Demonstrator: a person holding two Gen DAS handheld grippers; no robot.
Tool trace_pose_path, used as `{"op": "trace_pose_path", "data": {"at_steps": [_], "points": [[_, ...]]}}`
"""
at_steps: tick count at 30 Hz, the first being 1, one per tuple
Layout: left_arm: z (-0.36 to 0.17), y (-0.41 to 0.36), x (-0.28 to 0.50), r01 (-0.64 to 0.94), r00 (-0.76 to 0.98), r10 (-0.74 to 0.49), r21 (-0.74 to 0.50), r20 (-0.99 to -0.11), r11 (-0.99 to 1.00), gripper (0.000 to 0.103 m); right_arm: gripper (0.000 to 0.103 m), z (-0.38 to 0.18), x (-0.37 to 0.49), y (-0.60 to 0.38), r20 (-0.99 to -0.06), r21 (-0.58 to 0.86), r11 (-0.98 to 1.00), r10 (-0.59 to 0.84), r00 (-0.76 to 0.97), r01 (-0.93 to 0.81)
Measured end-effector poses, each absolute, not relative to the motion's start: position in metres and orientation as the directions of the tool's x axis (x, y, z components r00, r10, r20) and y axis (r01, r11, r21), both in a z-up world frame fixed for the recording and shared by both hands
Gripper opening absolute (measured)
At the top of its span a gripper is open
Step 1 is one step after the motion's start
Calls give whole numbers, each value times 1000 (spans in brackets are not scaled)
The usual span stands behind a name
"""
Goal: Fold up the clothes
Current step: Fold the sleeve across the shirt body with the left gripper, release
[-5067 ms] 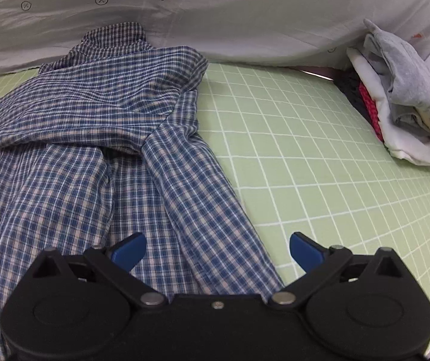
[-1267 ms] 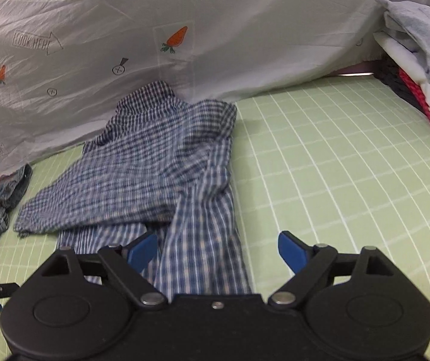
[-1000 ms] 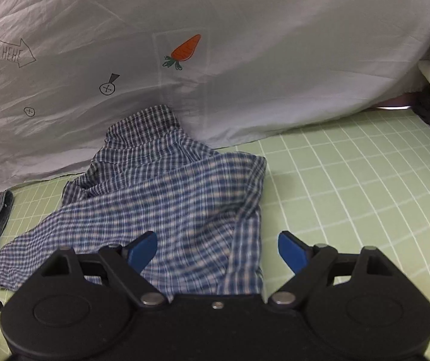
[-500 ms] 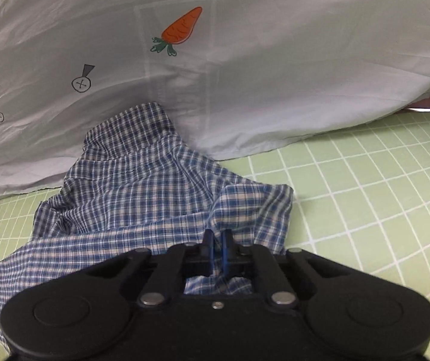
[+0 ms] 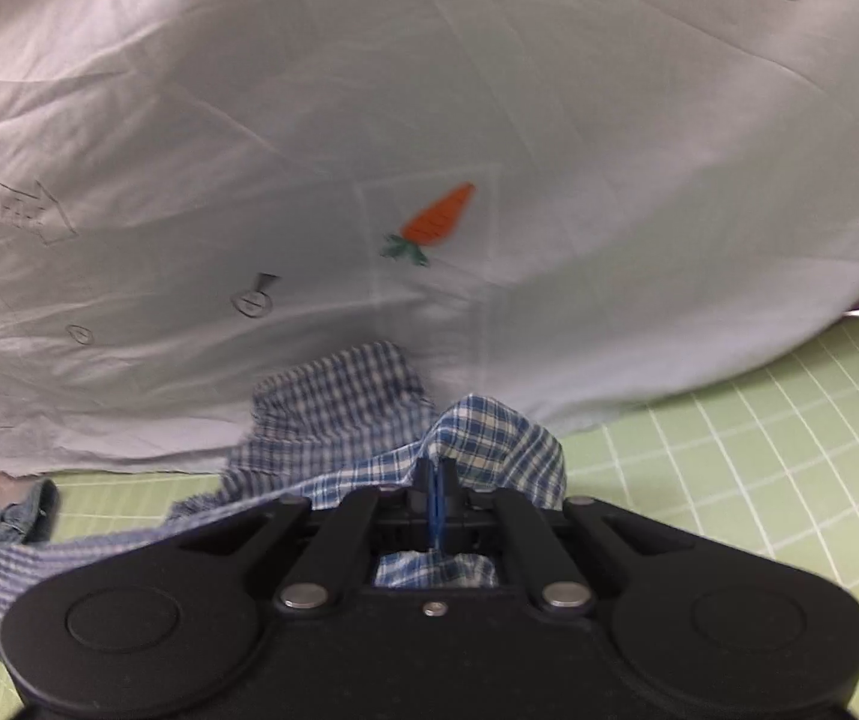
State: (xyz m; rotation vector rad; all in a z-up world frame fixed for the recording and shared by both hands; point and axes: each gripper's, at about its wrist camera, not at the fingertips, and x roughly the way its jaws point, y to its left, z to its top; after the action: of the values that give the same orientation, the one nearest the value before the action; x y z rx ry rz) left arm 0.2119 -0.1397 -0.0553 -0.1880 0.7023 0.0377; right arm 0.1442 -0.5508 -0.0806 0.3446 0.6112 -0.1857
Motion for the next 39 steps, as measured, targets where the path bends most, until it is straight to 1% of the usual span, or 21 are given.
{"op": "trace_pose_path", "data": {"at_steps": [2,8,10,11,13,14,15,17,20,22,23,25,26,27,29,31,34,36,37,38,39], "points": [[-59,-133,216,-123,754,-16,-166,-656,978,13,1,-88,153,-546,-602,257,933,-51,797,253],[-106,-120,225,-207,657,-4,-185,-754,961,13,1,-135,182,-538,-697,231,942,-16,717,245],[-114,-119,222,-218,643,1,-182,-766,959,13,3,-148,188,-541,-721,222,943,-13,693,249],[-117,-119,221,-220,639,3,-179,-770,959,13,5,-151,189,-544,-729,214,941,-23,684,260],[-122,-119,219,-221,635,4,-177,-773,959,13,20,-146,187,-551,-723,222,932,-40,690,286],[-125,-118,220,-222,631,4,-176,-776,959,13,38,-141,182,-556,-710,243,919,-51,703,312],[-127,-117,221,-225,627,4,-176,-779,958,13,50,-137,175,-561,-694,266,903,-63,717,336],[-132,-115,222,-236,619,1,-184,-786,954,13,56,-129,161,-570,-662,311,871,-88,744,380],[-138,-115,225,-247,610,1,-189,-793,950,13,59,-135,154,-577,-688,253,875,-138,713,413],[-139,-115,226,-245,610,2,-186,-792,951,13,59,-148,155,-587,-726,253,859,-136,674,446],[-140,-115,227,-243,611,2,-185,-792,952,13,57,-154,157,-591,-736,267,853,-119,666,448],[-140,-115,228,-242,608,-1,-187,-794,952,13,38,-164,162,-598,-750,304,844,-74,657,441],[-140,-115,228,-241,607,-3,-187,-795,952,13,24,-166,166,-599,-748,309,850,-60,661,428],[-140,-114,229,-240,605,-5,-188,-796,952,13,15,-167,172,-599,-744,310,858,-49,666,410],[-141,-116,230,-237,604,-6,-186,-797,954,14,7,-169,183,-602,-738,315,865,-36,674,390],[-141,-116,230,-237,604,-7,-188,-797,953,14,6,-171,196,-610,-735,326,857,-35,677,399],[-141,-117,229,-240,605,-9,-193,-796,951,14,5,-170,207,-616,-737,303,863,-57,673,405],[-140,-118,230,-234,606,-7,-187,-796,954,14,7,-166,208,-617,-736,285,872,-68,674,398],[-139,-120,230,-227,609,-7,-183,-793,957,13,23,-162,205,-617,-732,273,872,-87,676,407],[-137,-122,230,-220,612,-7,-178,-791,959,13,55,-158,198,-618,-729,263,868,-108,676,422],[-134,-126,230,-207,617,-13,-178,-787,962,13,78,-154,190,-619,-727,254,863,-128,674,437]]}}
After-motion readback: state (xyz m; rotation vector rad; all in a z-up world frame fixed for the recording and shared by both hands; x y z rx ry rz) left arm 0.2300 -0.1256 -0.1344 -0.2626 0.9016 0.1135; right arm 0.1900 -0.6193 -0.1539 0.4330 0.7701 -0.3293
